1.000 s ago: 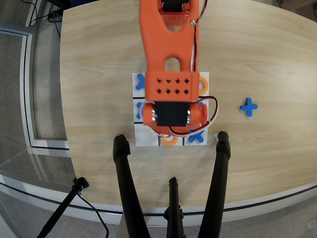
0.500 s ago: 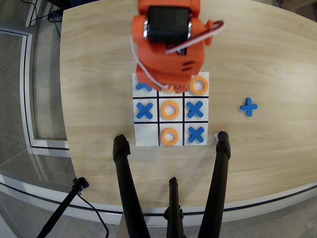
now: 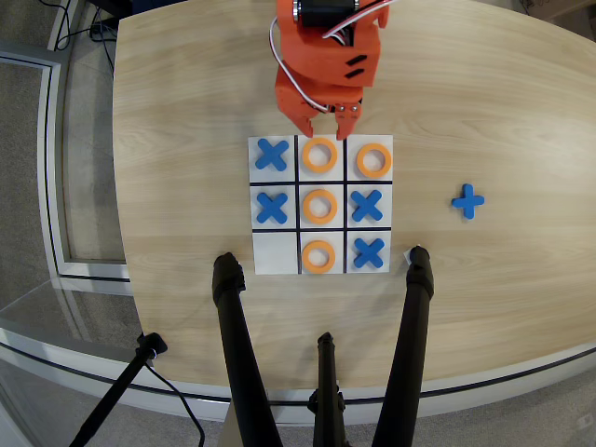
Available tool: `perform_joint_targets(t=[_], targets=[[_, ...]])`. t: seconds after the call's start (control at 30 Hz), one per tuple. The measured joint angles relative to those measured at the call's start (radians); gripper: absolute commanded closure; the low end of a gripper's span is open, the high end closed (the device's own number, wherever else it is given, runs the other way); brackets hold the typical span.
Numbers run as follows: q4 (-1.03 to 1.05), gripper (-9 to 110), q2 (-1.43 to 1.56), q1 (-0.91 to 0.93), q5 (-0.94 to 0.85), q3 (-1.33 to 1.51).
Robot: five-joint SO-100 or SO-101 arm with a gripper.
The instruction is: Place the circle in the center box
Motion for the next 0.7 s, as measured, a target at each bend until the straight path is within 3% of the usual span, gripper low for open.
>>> perform_joint_targets(t=[0.23,0.7], targets=[[-0.040,89,0.232,-0.021,-0.021,0.279],[-0.084,91,0.436,-0.017,-0.060,0.529]])
